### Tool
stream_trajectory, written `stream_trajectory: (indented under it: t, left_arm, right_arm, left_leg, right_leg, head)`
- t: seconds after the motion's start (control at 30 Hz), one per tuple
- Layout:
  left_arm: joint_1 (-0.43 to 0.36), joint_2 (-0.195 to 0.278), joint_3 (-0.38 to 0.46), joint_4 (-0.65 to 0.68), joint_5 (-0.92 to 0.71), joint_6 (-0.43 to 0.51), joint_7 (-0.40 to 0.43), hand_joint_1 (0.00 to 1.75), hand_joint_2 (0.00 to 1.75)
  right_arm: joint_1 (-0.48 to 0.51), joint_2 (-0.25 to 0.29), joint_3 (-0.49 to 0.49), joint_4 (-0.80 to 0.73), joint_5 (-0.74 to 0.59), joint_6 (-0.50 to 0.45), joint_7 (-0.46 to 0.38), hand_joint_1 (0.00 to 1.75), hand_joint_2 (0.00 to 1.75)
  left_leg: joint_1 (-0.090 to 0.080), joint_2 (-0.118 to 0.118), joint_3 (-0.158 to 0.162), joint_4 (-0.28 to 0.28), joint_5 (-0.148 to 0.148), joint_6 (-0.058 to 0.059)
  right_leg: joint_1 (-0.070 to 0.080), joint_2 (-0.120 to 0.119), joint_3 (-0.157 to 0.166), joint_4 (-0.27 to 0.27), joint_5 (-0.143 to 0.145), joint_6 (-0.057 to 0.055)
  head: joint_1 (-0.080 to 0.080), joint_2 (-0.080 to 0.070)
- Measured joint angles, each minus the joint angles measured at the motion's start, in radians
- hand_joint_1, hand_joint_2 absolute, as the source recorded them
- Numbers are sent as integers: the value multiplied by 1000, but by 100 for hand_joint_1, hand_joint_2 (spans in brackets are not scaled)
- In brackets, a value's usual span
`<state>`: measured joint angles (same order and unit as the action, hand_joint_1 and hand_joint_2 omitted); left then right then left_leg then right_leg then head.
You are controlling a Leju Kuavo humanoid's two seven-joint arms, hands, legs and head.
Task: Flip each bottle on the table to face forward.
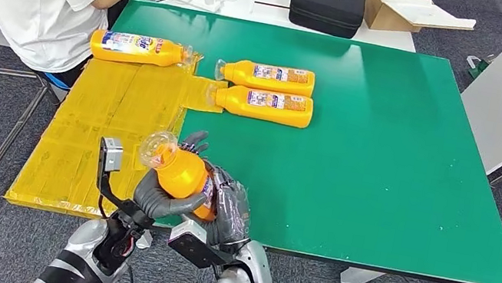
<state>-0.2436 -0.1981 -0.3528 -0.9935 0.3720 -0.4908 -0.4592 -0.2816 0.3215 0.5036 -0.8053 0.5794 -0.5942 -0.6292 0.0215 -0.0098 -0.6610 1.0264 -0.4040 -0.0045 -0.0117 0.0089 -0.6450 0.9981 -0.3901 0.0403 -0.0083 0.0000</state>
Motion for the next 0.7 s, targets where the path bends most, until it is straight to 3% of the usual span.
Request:
stream_trajectory:
  t: [0.07,0.2,0.7]
  left_arm:
    - [1,0,5,0,4,4,1,5,175]
    - [6,-2,12,0,4,14,1,175,175]
    - [23,-9,19,-24,-38,35,-14,175,175]
  right_arm:
    - [-3,0,5,13,-6,1,2,175,175]
    - [-6,0,10,31,-16,1,9,175,175]
    - [-11,0,16,46,-38,-11,16,174,175]
  left_leg:
    - [0,0,0,0,0,0]
    - [0,0,0,0,0,0]
    - [0,0,0,0,0,0]
  right_leg:
    - [0,0,0,0,0,0]
    - [0,0,0,0,0,0]
    - [0,0,0,0,0,0]
  head:
    - [0,0]
    - [0,0]
    - [0,0]
